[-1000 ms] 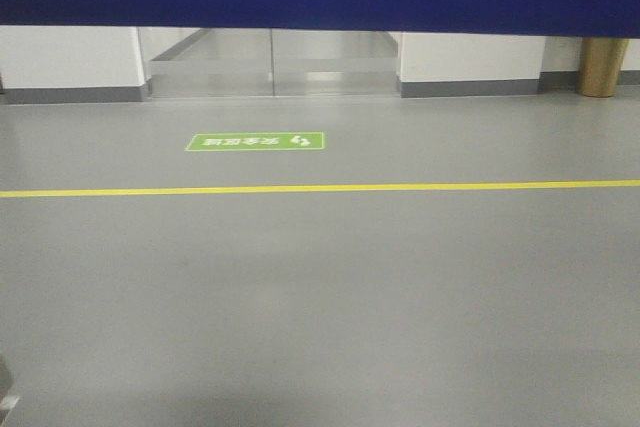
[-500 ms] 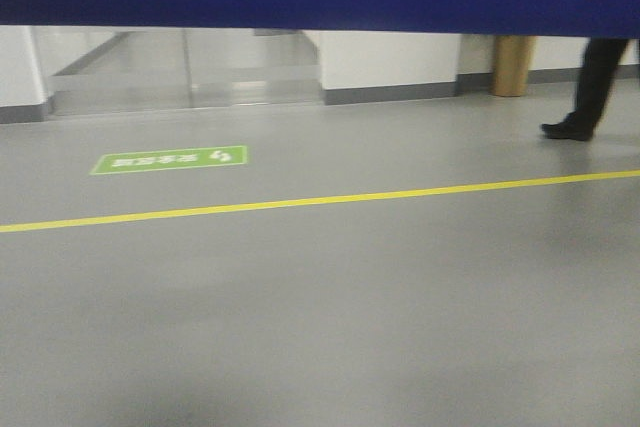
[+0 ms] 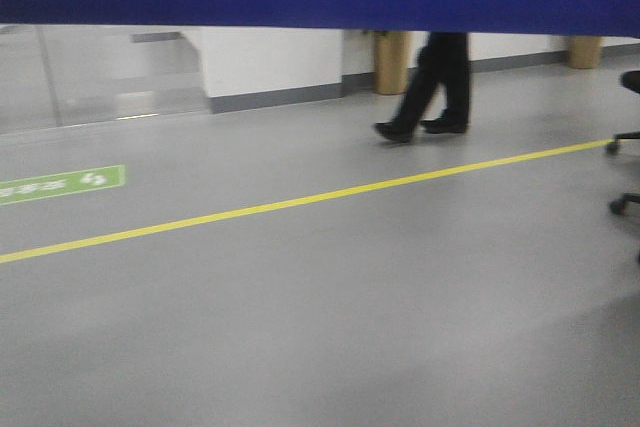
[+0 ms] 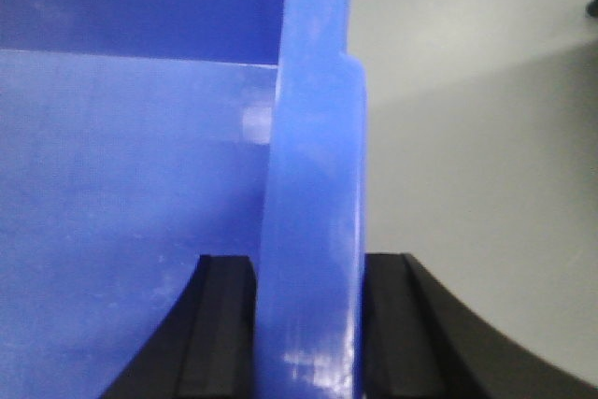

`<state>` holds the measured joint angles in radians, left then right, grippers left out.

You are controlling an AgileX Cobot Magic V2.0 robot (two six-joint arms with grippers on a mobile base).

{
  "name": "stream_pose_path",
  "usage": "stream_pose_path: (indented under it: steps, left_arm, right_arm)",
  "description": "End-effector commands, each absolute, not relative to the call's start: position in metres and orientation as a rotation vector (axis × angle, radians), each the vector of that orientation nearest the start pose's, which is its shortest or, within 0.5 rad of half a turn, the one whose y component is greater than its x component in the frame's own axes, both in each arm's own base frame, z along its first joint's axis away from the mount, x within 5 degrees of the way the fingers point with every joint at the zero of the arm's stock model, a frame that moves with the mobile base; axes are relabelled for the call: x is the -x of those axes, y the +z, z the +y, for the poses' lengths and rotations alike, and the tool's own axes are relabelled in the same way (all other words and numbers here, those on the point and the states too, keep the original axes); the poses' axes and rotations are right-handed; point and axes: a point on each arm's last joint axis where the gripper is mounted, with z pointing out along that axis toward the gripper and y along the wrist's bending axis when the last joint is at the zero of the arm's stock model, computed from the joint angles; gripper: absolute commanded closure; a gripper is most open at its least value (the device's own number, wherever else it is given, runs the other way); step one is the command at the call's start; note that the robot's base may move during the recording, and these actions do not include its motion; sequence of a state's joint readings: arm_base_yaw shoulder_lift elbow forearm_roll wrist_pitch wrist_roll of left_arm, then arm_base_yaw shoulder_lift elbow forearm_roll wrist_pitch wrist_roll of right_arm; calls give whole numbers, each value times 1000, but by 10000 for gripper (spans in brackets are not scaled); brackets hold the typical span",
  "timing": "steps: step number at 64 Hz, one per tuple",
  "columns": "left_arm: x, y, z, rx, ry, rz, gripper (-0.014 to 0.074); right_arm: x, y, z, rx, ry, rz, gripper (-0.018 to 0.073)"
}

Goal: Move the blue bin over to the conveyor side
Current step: 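Hold the bin while driving the base to the red-framed conveyor table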

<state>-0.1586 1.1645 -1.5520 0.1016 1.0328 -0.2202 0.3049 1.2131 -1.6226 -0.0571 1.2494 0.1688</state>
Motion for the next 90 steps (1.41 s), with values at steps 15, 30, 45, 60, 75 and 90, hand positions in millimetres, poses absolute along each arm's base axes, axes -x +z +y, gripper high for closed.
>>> stream_pose_path:
  steps: [15, 30, 45, 60, 75, 90]
  left_arm:
    - [-208, 502, -27, 39, -130, 1982, 615]
    - [-208, 502, -27, 39, -127, 1982, 615]
    - [-208, 502, -27, 39, -127, 1982, 615]
    - [-208, 502, -27, 39, -127, 1982, 615]
    - [-208, 502, -27, 39, -127, 1982, 615]
    - [-208, 502, -27, 39, -127, 1982, 615]
  right_arm:
    - [-203, 492, 56, 148, 166, 2198, 640]
    - [-203, 492, 56, 148, 166, 2198, 640]
    - [-203, 492, 56, 148, 166, 2198, 640]
    - [-203, 492, 56, 148, 166, 2198, 640]
    - [-203, 492, 56, 148, 166, 2198, 640]
    - [-203, 492, 56, 148, 166, 2198, 640]
